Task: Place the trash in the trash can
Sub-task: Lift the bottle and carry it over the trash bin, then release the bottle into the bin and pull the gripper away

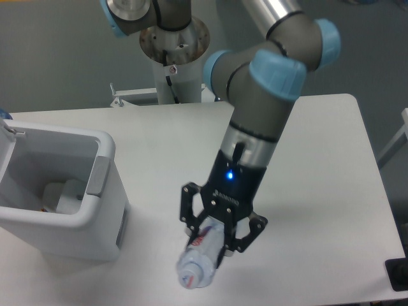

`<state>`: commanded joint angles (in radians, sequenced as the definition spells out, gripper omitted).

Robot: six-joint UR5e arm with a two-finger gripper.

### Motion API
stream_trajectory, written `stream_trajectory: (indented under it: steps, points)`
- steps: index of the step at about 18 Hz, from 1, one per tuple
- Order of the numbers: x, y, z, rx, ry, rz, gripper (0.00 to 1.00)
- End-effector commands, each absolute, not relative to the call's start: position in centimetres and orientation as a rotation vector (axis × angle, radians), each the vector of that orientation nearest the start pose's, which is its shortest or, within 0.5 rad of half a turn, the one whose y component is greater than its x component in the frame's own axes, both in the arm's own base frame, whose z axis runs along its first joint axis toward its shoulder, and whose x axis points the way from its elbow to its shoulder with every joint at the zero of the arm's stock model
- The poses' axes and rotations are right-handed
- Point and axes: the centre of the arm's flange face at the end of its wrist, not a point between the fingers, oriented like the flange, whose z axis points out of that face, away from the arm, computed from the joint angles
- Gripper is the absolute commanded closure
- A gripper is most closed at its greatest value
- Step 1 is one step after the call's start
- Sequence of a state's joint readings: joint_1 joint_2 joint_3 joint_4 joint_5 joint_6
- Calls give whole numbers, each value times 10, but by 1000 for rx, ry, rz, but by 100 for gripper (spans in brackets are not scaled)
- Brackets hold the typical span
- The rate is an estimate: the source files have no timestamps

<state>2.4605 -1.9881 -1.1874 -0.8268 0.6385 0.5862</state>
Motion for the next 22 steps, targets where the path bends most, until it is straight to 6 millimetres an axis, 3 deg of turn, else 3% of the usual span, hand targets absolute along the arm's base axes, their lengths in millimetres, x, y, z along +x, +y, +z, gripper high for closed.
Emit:
stream_trajectory:
  steps: [5,7,12,15,19,22]
  points:
    - [-351,582,613,-1942,143,-314,44]
    - [-330,582,623,-1900,160,-400,44]
    - [-275,598,610,-1893,225,-508,40]
    - [-244,604,591,-1912,247,-569,40]
    - [-222,606,571,-1923,277,-596,40]
    - [-216,608,555,-1925,313,-594,40]
